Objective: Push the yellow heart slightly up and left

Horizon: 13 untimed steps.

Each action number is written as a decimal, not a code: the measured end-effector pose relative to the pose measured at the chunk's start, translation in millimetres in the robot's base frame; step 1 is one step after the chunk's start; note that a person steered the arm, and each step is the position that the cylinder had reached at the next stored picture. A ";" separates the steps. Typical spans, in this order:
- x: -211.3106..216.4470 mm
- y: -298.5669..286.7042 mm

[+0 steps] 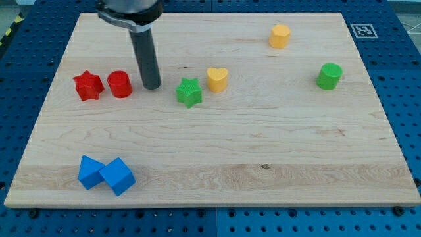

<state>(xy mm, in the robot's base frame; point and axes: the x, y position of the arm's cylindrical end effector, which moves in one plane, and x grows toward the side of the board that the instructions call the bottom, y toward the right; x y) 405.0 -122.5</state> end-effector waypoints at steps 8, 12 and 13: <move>-62.0 101.5; 66.7 173.0; 32.8 151.7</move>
<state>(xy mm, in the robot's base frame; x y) 437.8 29.1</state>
